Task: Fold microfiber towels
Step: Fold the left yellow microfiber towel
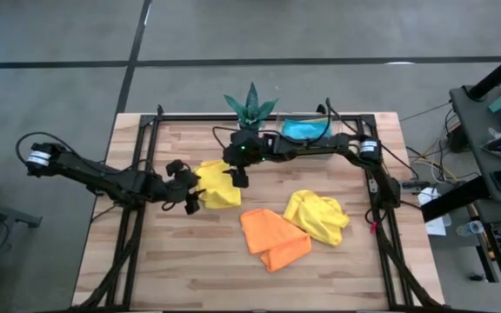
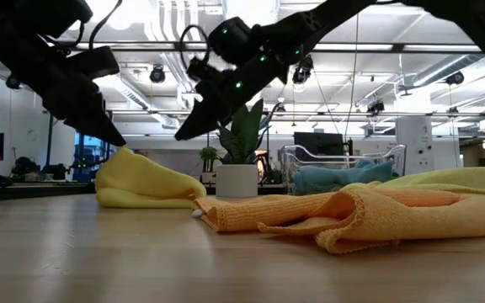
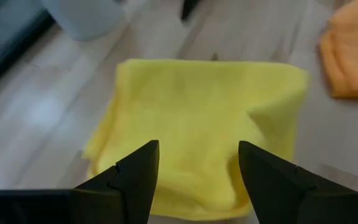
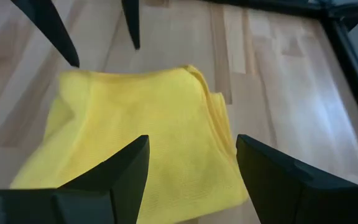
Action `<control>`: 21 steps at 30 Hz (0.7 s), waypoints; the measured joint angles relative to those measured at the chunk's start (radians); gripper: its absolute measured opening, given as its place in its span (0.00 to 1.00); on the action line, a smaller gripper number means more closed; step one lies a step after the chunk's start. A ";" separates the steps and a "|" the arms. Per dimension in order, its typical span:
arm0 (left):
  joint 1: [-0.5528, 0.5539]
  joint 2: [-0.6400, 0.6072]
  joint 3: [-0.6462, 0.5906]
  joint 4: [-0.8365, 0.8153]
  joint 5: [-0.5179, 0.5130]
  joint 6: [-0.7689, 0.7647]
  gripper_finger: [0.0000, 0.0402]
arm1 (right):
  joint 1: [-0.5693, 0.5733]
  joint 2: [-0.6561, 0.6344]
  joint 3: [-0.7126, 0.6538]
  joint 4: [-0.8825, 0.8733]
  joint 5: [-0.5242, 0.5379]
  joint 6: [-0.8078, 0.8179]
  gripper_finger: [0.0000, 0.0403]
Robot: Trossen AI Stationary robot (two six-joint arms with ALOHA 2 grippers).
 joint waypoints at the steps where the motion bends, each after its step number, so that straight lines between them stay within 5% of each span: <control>1: 0.000 0.000 0.000 0.000 -0.017 0.002 0.51 | -0.001 0.015 0.015 -0.006 0.001 0.000 0.57; 21: 0.001 0.000 -0.001 -0.009 -0.088 0.007 0.51 | -0.094 0.323 0.403 -0.375 -0.003 -0.063 0.57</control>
